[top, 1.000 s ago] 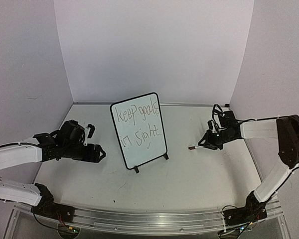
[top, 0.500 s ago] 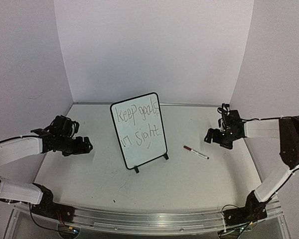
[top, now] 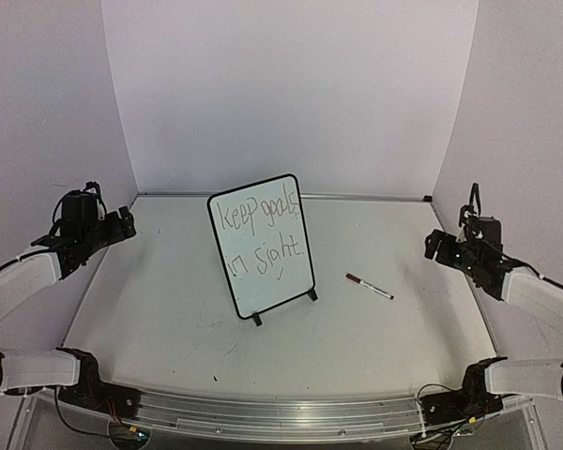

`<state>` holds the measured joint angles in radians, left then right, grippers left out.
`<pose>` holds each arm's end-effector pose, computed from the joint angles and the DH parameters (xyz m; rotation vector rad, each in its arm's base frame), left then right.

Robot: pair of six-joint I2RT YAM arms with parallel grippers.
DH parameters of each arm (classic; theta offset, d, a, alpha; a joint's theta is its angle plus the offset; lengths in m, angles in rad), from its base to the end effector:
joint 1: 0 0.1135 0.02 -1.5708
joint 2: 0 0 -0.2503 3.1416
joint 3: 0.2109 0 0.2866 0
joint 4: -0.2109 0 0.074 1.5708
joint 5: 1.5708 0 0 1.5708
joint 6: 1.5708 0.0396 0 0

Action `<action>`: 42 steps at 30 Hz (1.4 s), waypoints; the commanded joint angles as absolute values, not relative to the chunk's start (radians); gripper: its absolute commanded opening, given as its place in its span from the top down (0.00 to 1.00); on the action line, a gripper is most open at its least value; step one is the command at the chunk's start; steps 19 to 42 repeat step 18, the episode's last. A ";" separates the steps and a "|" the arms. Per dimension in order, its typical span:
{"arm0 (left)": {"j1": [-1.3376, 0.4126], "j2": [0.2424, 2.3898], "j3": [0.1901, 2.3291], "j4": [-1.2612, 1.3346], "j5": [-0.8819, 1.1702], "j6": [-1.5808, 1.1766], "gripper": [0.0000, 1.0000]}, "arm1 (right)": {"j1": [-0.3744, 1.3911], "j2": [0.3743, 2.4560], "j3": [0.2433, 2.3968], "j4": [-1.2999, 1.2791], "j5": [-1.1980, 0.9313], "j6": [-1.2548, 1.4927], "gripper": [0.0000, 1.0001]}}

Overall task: Write a sentence on the whiteboard
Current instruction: Reset both arms

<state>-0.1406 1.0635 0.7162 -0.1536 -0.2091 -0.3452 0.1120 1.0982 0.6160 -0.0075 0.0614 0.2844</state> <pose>0.2796 -0.0313 0.2392 -0.3373 2.0331 -0.0837 0.2809 0.0291 0.2062 0.2156 2.0532 0.1818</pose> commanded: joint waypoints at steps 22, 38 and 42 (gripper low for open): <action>-0.140 0.936 0.463 0.104 -0.306 -0.297 0.01 | 0.113 0.925 0.391 0.215 0.197 0.260 0.02; -0.140 0.936 0.463 0.104 -0.306 -0.297 0.01 | 0.113 0.925 0.391 0.215 0.197 0.260 0.02; -0.140 0.936 0.463 0.104 -0.306 -0.297 0.01 | 0.113 0.925 0.391 0.215 0.197 0.260 0.02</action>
